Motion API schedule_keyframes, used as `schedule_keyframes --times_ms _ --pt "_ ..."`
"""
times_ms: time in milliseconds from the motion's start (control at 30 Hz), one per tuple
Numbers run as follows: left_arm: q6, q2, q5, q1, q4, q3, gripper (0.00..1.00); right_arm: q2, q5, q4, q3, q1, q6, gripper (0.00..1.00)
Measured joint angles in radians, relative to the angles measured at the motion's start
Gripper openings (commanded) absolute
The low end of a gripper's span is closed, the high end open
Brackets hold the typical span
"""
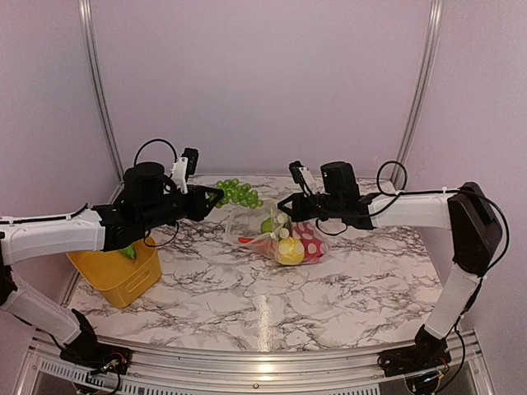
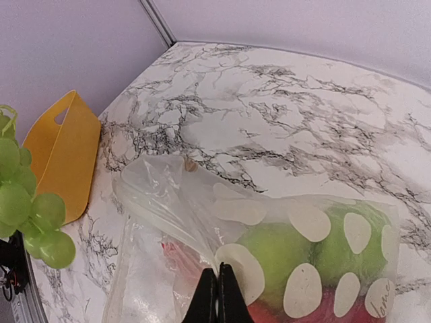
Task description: Open the zip-top bag and remove the fake food
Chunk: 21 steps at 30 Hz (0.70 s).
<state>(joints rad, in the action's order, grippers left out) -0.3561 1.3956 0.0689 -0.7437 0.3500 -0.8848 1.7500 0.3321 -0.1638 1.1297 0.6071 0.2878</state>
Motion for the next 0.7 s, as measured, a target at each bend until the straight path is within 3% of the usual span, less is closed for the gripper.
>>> schedule_keyframes --times_ms 333,700 --pt "-0.145 -0.250 -0.194 0.145 -0.121 0.072 0.00 0.000 0.012 -0.002 -0.004 0.000 0.000 0.00" --pt "-0.425 -0.645 -0.583 0.379 -0.536 0.225 0.00 0.000 0.038 -0.025 -0.028 0.000 0.000 0.00"
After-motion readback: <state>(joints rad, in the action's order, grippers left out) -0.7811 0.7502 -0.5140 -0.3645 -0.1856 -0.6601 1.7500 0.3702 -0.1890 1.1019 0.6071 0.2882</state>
